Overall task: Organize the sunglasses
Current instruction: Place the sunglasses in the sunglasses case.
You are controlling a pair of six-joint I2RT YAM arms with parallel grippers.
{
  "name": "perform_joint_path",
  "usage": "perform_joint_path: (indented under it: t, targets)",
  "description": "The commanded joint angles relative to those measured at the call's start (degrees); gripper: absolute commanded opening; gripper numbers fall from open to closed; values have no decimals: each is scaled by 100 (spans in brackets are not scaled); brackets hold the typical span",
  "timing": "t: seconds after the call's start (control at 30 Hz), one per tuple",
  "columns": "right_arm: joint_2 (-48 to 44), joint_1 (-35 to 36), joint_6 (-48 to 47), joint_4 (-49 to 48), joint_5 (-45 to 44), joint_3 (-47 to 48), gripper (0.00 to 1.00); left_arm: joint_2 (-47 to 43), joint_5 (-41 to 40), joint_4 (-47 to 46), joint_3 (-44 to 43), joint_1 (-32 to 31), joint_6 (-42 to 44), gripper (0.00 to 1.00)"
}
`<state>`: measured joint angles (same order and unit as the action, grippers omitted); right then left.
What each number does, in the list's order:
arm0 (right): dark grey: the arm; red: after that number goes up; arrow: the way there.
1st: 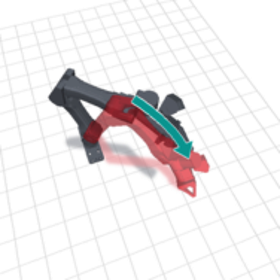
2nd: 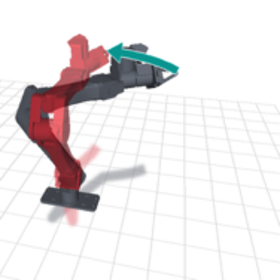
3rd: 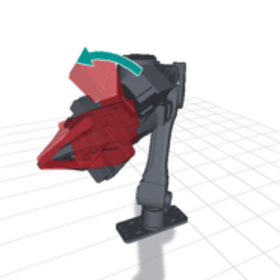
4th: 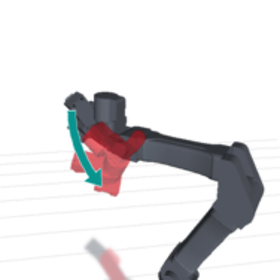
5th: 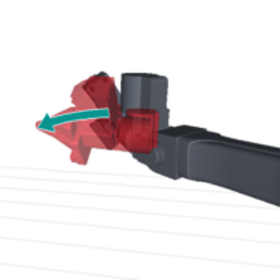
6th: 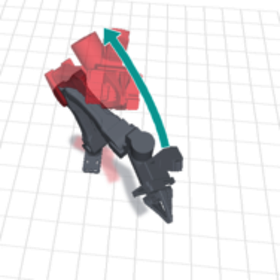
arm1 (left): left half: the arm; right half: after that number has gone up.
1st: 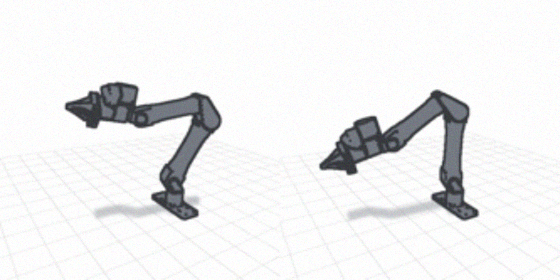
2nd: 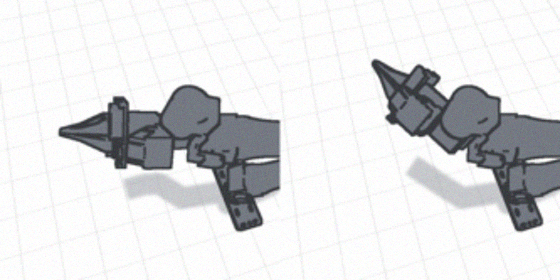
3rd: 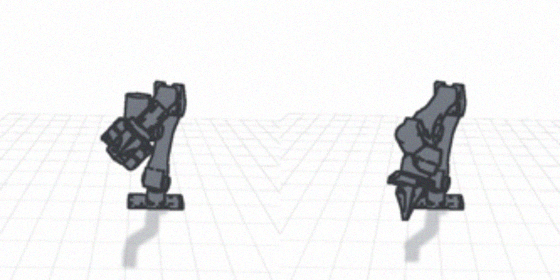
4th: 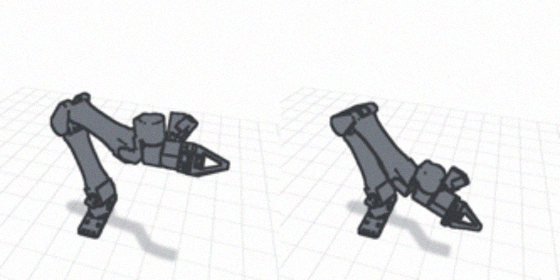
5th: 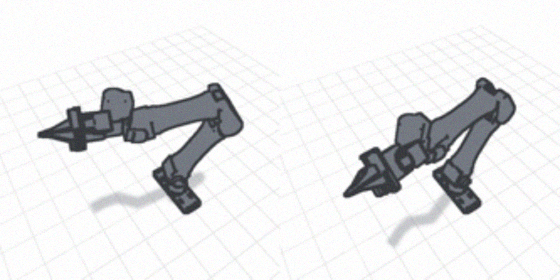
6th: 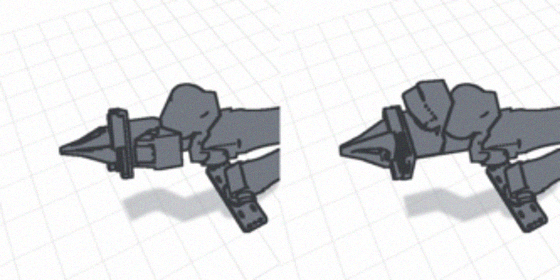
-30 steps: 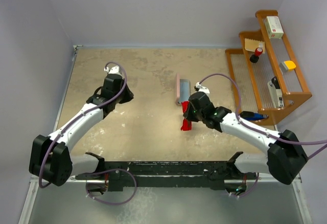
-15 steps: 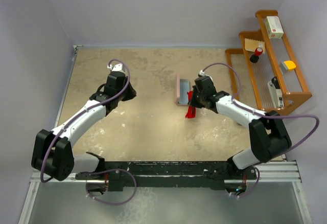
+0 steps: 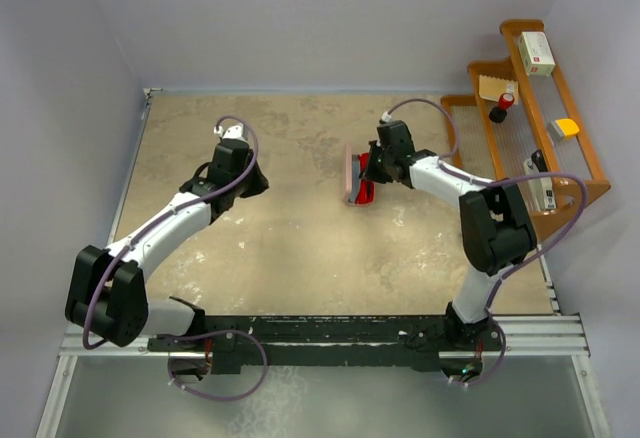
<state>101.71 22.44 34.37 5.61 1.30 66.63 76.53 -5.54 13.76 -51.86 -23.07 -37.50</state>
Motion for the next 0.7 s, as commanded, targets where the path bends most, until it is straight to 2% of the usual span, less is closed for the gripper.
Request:
perform_joint_path:
  t: [0.0,0.23,0.67]
  targets:
    - [173,-66,-175,-253,308,507,0,44,-94,-285,-266,-32,-47,2]
    - [591,-148,-201,-327,510,813,0,70,-190,-247,-258,-31,-29,3]
    - [875,-196,-124,-544,717,664,0,172,-238,-269,-303,-31,-29,2]
